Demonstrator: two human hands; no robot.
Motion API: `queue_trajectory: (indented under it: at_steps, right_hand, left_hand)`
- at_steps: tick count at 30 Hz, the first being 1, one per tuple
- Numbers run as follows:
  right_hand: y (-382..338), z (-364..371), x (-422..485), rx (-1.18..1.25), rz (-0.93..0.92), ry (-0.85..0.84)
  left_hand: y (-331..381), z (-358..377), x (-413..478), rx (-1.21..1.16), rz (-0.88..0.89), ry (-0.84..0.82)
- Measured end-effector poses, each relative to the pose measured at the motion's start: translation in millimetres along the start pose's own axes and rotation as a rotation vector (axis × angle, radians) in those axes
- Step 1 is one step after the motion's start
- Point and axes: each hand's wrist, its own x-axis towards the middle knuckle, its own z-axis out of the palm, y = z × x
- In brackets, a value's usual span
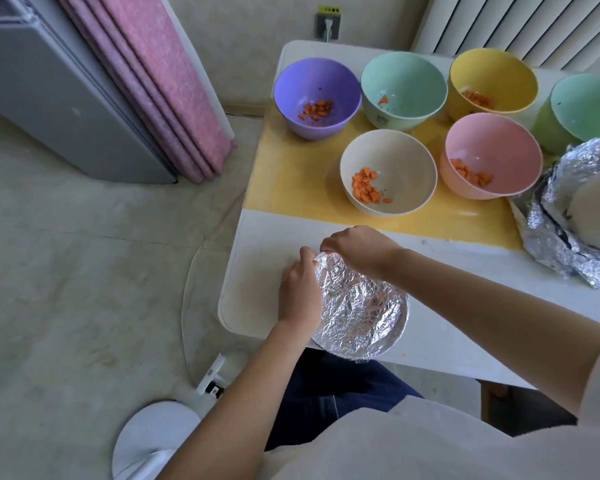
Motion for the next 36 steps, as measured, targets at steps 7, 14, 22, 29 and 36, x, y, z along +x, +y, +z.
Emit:
queue_trajectory:
  at_steps: [7,14,22,29,36]
  right_hand:
    - [6.0,10.1,-5.4,0.184,-0.013,0.024]
    - [16.1,21.1,-15.5,0.369,0.047,0.139]
    - [2.6,24.9,-16.7,0.25,-0.038,0.096]
    - [-3.0,25.5,-16.0,0.213,-0.044,0.07]
    - [0.0,17.2,-18.4,0.111,-0.042,0.037]
  left_hand:
    - [-4.9,5.8,-0.7,0.029,0.03,0.052]
    - [-2.6,8.9,-13.0,-0.104,-0.132,0.018]
    - [-0.1,10.8,-5.5,-0.242,-0.098,0.097]
    - [1.4,12.8,-14.4,-0.181,-0.089,0.152]
    - [2.6,11.8,-13.5,-0.089,-0.036,0.115]
